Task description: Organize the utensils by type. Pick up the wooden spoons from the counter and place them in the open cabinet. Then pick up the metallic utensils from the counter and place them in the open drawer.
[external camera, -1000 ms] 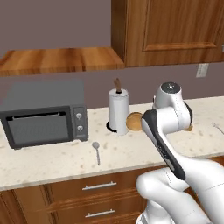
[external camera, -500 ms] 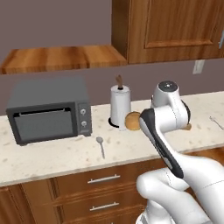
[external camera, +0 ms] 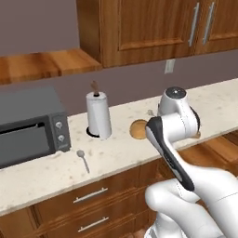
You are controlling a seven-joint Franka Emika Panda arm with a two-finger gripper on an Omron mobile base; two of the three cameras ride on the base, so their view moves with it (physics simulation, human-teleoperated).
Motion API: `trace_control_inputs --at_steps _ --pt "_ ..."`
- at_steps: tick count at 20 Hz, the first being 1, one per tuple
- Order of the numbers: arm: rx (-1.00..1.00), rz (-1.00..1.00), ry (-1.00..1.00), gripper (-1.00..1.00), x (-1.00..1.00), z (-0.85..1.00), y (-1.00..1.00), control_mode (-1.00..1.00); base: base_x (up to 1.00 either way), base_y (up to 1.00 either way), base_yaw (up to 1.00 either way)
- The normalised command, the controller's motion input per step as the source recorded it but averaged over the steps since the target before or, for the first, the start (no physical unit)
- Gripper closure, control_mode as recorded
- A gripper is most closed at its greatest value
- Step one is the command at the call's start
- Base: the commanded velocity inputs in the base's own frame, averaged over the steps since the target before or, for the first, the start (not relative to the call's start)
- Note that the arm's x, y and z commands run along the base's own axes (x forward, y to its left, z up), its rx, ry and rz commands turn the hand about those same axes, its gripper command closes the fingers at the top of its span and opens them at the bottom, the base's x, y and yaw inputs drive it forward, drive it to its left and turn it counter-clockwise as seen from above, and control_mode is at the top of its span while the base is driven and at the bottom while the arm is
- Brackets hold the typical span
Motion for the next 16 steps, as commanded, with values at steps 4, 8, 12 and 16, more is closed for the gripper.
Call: trace_control_inputs --at_steps 4,8,12,16 --pt "0.0 0.0 0.0 1.0 0.0 0.0 0.0 1.0 -0.02 -0.27 -0.59" --pt "0.0 0.0 0.0 1.0 0.0 0.0 0.0 1.0 0.0 -0.34 -0.62" --pt "0.0 0.0 0.0 1.0 0.0 0.0 0.0 1.0 0.0 -0.39 -0.64" --pt "0.0 0.0 0.0 1.0 0.0 0.0 0.0 1.0 0.0 -0.37 -0.61"
